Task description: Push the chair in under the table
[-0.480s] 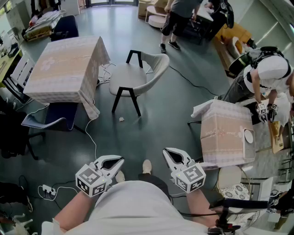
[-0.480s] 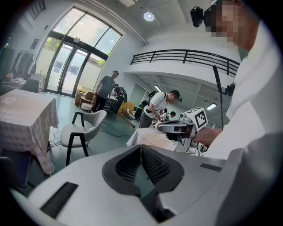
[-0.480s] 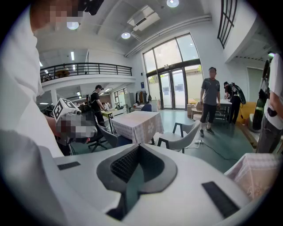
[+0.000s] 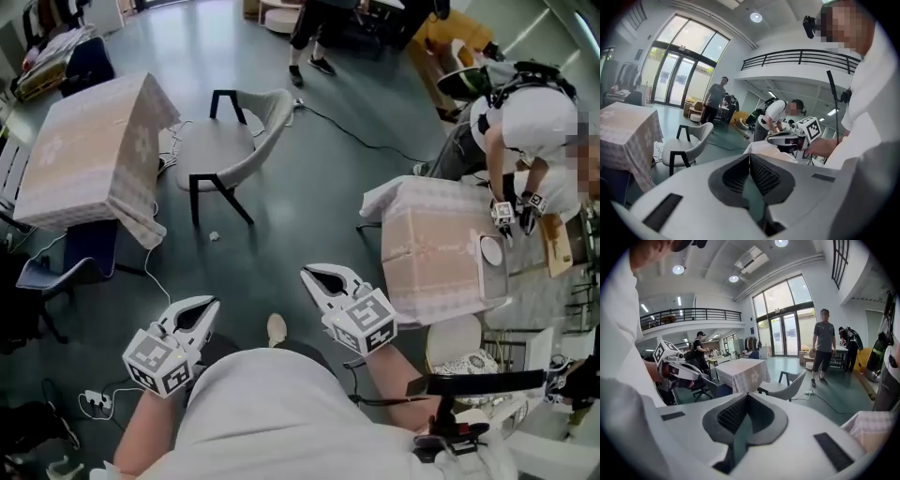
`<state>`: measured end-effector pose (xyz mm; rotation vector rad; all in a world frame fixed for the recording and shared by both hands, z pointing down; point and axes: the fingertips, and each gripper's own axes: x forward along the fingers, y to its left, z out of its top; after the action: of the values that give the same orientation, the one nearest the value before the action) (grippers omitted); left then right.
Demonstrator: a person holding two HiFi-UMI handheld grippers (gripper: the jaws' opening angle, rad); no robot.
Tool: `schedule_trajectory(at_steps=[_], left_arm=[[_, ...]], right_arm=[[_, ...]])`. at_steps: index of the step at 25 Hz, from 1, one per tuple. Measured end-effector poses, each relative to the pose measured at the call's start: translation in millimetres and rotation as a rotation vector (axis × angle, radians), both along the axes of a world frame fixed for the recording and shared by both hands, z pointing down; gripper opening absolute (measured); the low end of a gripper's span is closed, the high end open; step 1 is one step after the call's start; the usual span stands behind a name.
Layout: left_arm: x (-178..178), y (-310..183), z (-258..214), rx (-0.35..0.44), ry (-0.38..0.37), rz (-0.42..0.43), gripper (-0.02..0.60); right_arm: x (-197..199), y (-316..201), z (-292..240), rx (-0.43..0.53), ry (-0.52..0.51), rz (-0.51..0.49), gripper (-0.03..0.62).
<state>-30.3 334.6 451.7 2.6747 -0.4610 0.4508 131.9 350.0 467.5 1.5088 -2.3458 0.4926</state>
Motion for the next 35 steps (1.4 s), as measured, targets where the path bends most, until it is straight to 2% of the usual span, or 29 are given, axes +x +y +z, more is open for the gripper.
schedule_trajectory(at_steps=[3,5,9,13,16,18,20,25,30,35], left_arm=[[14,-12,-4,-0.009,-0.002,-0.043,0.015],[25,-20,2,-0.032,-0.012,-0.038,0.015],[36,-52,13,-0.037,-0.03,0.011,0.015],[44,-99,19,0.022,-0.051,0.087,0.015],[51,-145,24,0.025,-0.032,0.11,0.017],[55,-177,23,-0.003,-0.001,0.131,0.017],[53,-206,16,-0.014,0.014,0.162,0.017],[24,-278,11,0.031,-0.038,0.218,0.017],[13,-331,14,-0.008,-0.045,0.124,0.017],[31,-387,16,-0.013,-0.048,0.004,0.017]], right_arm=[[17,-16,6,-0.022,-0.015,-0.009,0.013],[29,-27,11,-0.025,-0.015,0.01,0.014],[42,-66,23,-0.045,-0.043,0.054,0.015],[47,-120,32,-0.078,-0.082,0.079,0.017],[54,-162,40,-0.099,-0.083,0.106,0.058],[62,-192,46,-0.118,-0.067,0.142,0.105],[69,-222,51,-0.139,-0.08,0.206,0.121],[85,-291,75,-0.191,-0.112,0.355,0.137],[116,-345,103,-0.28,-0.127,0.392,0.155],[170,-425,131,-0.306,-0.154,0.395,0.189]])
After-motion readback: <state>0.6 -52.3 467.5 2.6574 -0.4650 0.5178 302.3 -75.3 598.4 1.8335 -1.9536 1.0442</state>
